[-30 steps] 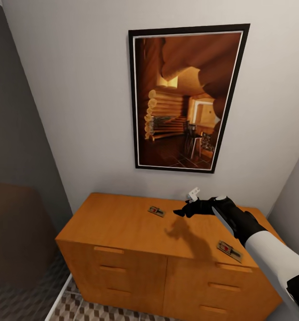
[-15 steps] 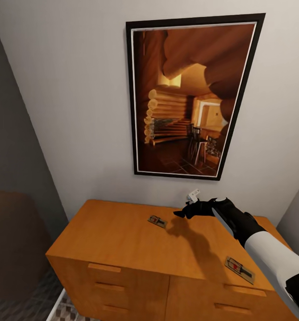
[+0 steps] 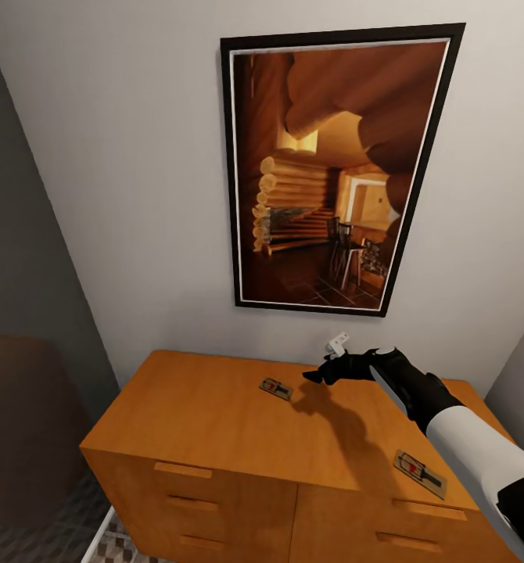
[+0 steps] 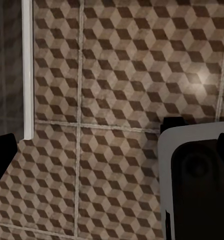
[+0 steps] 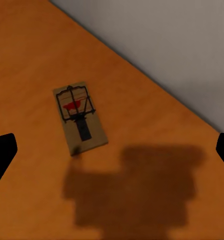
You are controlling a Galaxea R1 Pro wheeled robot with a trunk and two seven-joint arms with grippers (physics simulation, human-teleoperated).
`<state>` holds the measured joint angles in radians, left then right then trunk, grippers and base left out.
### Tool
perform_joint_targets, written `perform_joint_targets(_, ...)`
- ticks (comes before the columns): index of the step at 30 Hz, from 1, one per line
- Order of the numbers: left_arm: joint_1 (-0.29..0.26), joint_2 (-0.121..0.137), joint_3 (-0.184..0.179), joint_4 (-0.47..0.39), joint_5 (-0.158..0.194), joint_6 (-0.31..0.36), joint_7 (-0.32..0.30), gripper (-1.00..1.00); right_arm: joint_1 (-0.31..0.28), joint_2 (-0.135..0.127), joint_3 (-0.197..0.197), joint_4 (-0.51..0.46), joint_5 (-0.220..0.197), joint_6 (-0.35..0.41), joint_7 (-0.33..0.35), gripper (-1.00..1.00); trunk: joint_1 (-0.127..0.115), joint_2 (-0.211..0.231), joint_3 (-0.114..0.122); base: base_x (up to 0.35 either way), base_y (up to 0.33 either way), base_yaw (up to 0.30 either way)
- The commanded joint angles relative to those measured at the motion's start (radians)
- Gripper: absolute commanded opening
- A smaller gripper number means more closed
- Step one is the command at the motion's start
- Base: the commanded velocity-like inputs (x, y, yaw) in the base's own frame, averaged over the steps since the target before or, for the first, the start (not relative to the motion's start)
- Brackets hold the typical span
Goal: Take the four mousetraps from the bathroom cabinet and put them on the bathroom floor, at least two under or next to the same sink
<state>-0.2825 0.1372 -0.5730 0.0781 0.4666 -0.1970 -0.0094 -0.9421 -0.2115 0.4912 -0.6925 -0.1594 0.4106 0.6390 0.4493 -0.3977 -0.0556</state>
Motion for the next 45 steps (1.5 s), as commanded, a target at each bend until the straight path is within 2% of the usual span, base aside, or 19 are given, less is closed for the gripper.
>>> perform_joint_targets(1, -0.001, -0.001, -0.008, 0.003, 0.007, -0.005, -0.001, 1.00, -0.001, -0.001, 0.004, -0.001, -0.011, 0.008, -0.002, 1.00, 0.001, -0.002, -0.002, 0.000, 0.000, 0.000)
perform_joint_targets(15, -0.001, -0.001, -0.008, 0.003, 0.007, -0.005, -0.001, 1.00, -0.001, 0.025, 0.007, -0.001, -0.009, 0.008, -0.002, 1.00, 0.001, -0.002, -0.002, 0.000, 0.000, 0.000)
perform_joint_targets(22, -0.001, -0.001, -0.008, 0.003, 0.007, -0.005, -0.001, 1.00, -0.001, 0.038, 0.074, -0.001, -0.009, 0.007, -0.002, 1.00, 0.001, -0.002, -0.002, 0.000, 0.000, 0.000)
perform_joint_targets(27, -0.001, -0.001, -0.008, 0.003, 0.007, -0.005, -0.001, 1.00, -0.001, 0.046, 0.081, -0.001, -0.009, 0.004, -0.002, 1.00, 0.001, -0.002, -0.002, 0.000, 0.000, 0.000)
perform_joint_targets(38, -0.001, -0.001, -0.008, 0.003, 0.007, -0.005, -0.001, 1.00, -0.001, 0.040, 0.082, 0.045, -0.009, -0.093, 0.001, 1.00, 0.001, -0.002, -0.002, 0.000, 0.000, 0.000)
perform_joint_targets(45, -0.001, -0.001, -0.008, 0.003, 0.007, -0.004, -0.001, 1.00, -0.001, 0.037, 0.082, 0.049, -0.009, -0.100, 0.011, 1.00, 0.001, -0.002, -0.003, 0.000, 0.000, 0.000)
